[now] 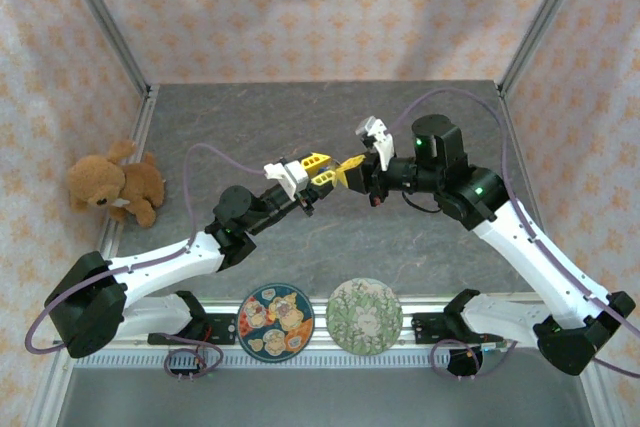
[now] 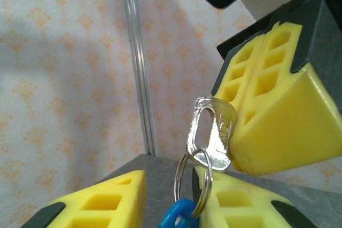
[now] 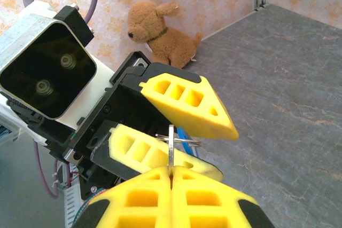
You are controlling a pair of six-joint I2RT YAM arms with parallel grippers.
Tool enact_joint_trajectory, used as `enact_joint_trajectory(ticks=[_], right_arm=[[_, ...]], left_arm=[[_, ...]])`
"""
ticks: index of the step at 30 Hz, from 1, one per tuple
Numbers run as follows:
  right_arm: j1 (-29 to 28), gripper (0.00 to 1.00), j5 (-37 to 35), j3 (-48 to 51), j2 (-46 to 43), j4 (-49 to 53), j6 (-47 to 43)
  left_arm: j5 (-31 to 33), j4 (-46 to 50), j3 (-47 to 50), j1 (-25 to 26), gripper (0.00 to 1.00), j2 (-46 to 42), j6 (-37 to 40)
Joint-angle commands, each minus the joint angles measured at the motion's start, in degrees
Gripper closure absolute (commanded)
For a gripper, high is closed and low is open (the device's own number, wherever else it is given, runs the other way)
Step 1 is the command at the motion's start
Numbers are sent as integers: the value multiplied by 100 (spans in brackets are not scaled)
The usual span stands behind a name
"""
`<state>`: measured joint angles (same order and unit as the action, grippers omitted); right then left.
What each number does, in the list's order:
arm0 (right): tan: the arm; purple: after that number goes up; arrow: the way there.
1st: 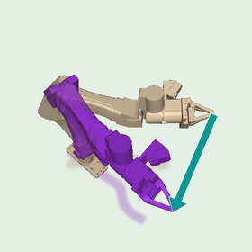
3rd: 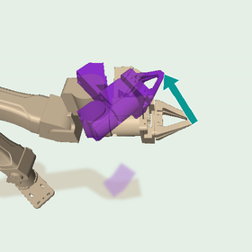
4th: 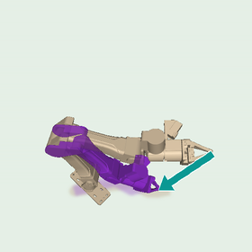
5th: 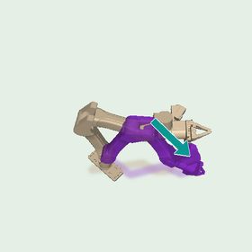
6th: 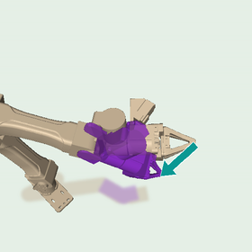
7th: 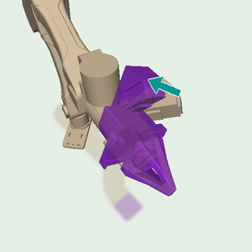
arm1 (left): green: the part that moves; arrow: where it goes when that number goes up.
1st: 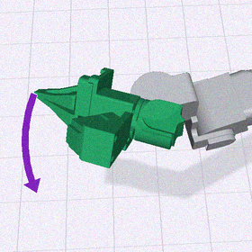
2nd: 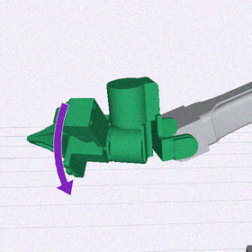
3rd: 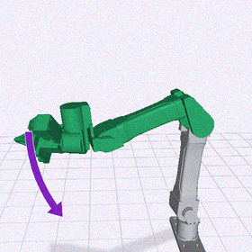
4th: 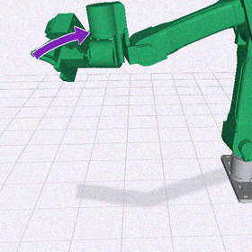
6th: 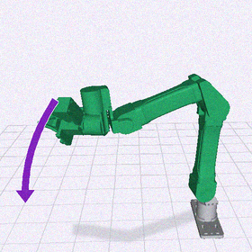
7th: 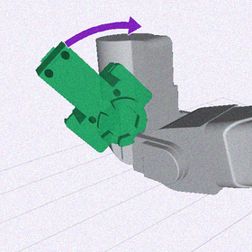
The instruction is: Remove the keys from the keyring
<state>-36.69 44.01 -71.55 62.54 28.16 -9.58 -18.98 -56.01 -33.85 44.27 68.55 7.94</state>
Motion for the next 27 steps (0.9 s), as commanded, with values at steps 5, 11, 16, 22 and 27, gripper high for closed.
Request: enact_joint_trajectory(ticks=[5, 11, 16, 22, 27], right_arm=[[54, 100, 161, 34, -121, -294, 152], [61, 100, 144, 54, -149, -309, 173], [115, 100, 24, 136, -236, -453, 272], [171, 100, -223, 268, -372, -684, 393], [171, 100, -420, 371, -457, -825, 431]], left_arm=[[56, -393, -140, 57, 74, 14, -47], [9, -455, -135, 57, 79, 16, -65], [0, -288, -140, 62, 91, -86, -55], [-18, 145, -165, 60, 100, -252, -56], [-2, 354, -188, 63, 100, -333, -69]])
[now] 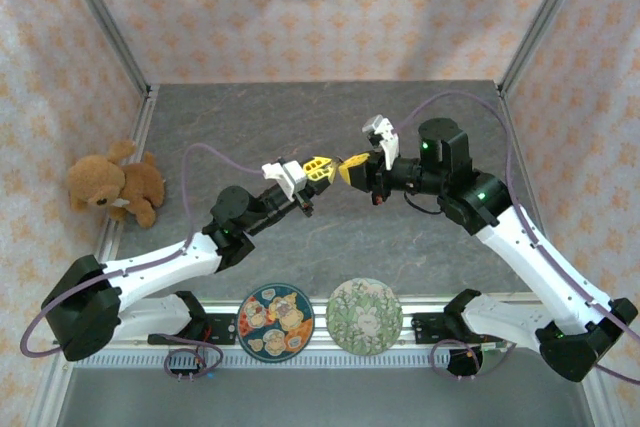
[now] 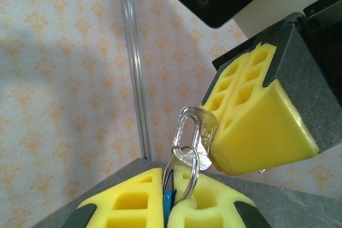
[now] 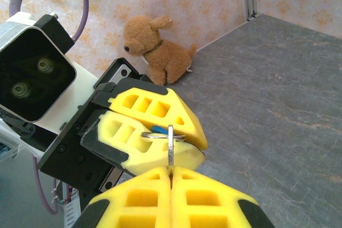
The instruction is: Remove the keys from the keyring
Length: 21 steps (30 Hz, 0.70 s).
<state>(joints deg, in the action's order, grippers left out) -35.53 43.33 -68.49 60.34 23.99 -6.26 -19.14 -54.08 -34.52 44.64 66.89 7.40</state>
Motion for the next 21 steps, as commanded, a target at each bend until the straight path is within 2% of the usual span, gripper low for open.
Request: enact_joint_trajectory(ticks=[1, 11, 16, 21], right_arm=[[55, 100, -400, 100, -272, -448, 105], [55, 100, -703, 617, -728, -833, -323], [31, 100, -504, 869, -900, -896, -730], [-74, 100, -621, 973, -987, -846, -1028]], left_arm=[[39, 222, -132, 25, 100, -189, -27], [130, 1045, -387, -4, 100, -376, -333], [17, 1443, -572, -78, 100, -412, -492], [-116, 1664, -727, -136, 100, -379, -576]])
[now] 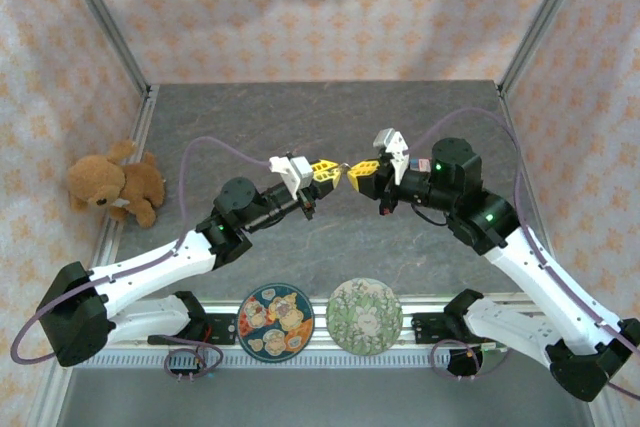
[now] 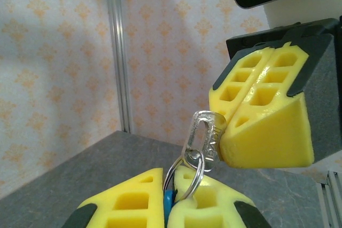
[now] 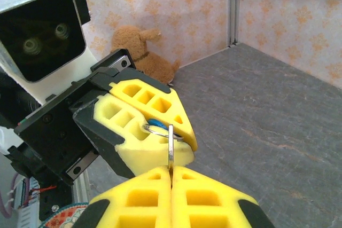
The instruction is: Remove the keys from the keyring
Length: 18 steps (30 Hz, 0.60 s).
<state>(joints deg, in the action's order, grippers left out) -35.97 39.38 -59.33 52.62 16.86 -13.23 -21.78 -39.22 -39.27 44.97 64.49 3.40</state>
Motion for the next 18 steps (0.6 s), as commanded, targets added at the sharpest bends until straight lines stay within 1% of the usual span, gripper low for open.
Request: enact_joint_trajectory(ticks=[1, 6, 11, 18], right_arm=[[-55, 100, -237, 68, -241, -103, -408], [-159, 100, -202, 121, -340, 64, -723], [-289, 100, -214, 124, -376, 322, -1015], [-550, 100, -394, -8, -384, 801, -1392]], left_arm=[[118, 235, -282, -180, 100, -137, -209], [-49, 452, -455, -276, 100, -107, -356], [-187, 649, -560, -318, 100, -122, -344], [-295, 939, -674, -374, 100, -207, -349]])
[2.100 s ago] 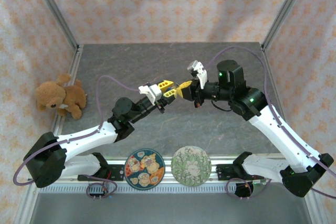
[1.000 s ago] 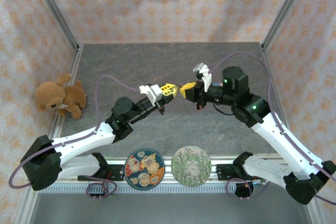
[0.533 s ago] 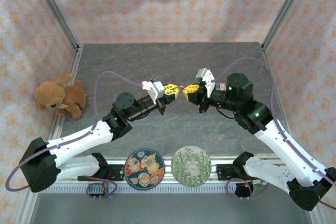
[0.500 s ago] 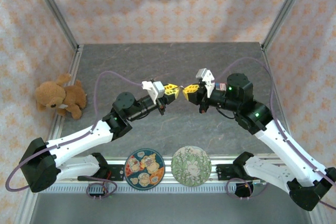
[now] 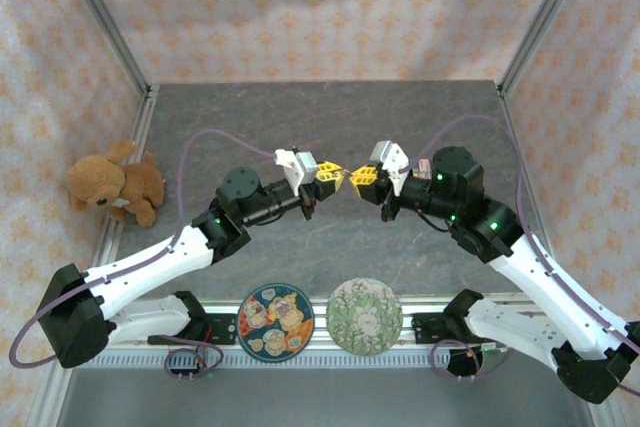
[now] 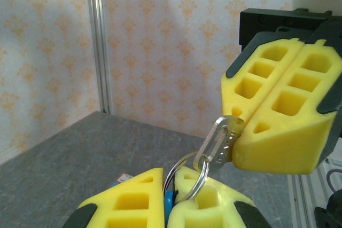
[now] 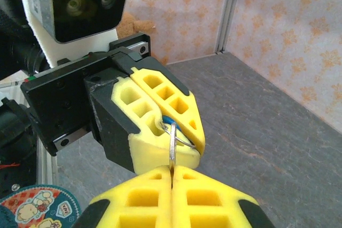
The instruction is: Remove the keys from the keyring
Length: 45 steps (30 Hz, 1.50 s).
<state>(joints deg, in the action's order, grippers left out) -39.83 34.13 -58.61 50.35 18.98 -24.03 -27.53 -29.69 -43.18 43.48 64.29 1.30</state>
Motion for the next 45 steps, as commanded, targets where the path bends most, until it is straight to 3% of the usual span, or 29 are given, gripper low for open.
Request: enact_joint_trajectory(ticks=[1, 18, 27, 34, 45], right_arm=[[-186, 100, 122, -95, -157, 646, -335], [-301, 100, 346, 164, -444, 591, -515], [-539, 100, 391, 88, -366, 991, -677], [-971, 100, -72, -135, -230, 1389, -938], [-1020, 100, 92, -330, -81, 1793, -1050]], left_arm=[[266, 20, -296, -239, 100, -203, -144], [-7, -26, -206, -536, 100, -374, -495], [-98, 215, -361, -692, 100, -350, -561], [-224, 454, -480, -779, 100, -321, -551], [-396, 581, -550, -925, 100, -352, -640]])
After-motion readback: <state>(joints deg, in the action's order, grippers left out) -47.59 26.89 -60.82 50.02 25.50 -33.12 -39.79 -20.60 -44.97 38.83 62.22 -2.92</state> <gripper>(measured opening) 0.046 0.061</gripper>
